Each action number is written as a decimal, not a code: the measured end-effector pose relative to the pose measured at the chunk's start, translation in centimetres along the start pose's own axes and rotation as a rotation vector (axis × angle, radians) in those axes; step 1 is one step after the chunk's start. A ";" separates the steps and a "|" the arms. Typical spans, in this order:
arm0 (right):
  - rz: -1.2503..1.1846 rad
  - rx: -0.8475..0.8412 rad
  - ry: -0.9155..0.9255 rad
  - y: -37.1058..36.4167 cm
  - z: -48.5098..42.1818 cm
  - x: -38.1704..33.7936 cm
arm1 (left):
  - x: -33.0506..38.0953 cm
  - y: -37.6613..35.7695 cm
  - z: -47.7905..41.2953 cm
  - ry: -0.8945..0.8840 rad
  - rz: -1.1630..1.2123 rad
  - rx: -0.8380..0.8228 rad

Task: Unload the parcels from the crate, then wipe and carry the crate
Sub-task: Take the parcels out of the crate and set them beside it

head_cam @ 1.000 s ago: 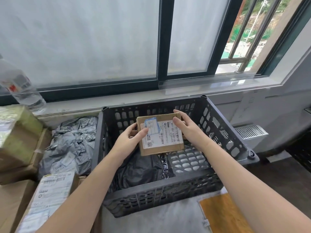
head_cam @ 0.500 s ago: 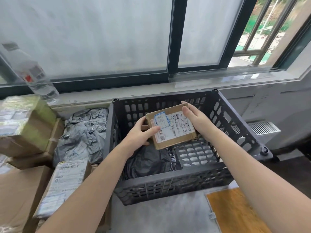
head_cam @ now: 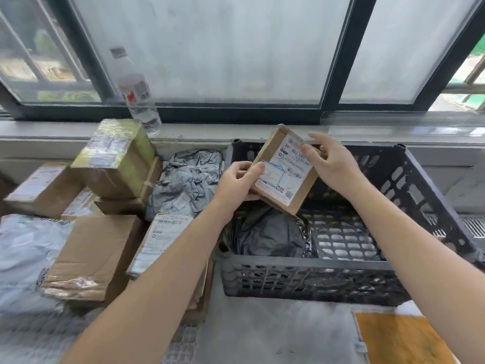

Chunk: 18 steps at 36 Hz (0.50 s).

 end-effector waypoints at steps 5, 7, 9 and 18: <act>-0.370 0.047 -0.141 -3.6 0.5 -0.6 | -0.5 1.6 0.8 0.053 0.185 0.048; -0.553 0.054 -0.213 -5.0 0.7 -1.0 | -0.5 1.7 1.3 0.061 0.214 0.057; -0.707 0.062 -0.238 -5.8 0.7 -1.7 | -0.5 1.8 1.8 0.069 0.234 0.067; -0.844 -0.021 -0.158 -6.6 -0.1 -5.4 | -0.1 4.4 3.5 0.042 0.151 0.079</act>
Point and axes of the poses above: each hand's wrist, its own z-axis away from the middle knuckle, its own y-axis out of the back of the hand, x = y × z, the point moved 4 cm from there along -z, towards the middle knuckle, and after that the axes turned 13 degrees about y, right-handed, at the moved point
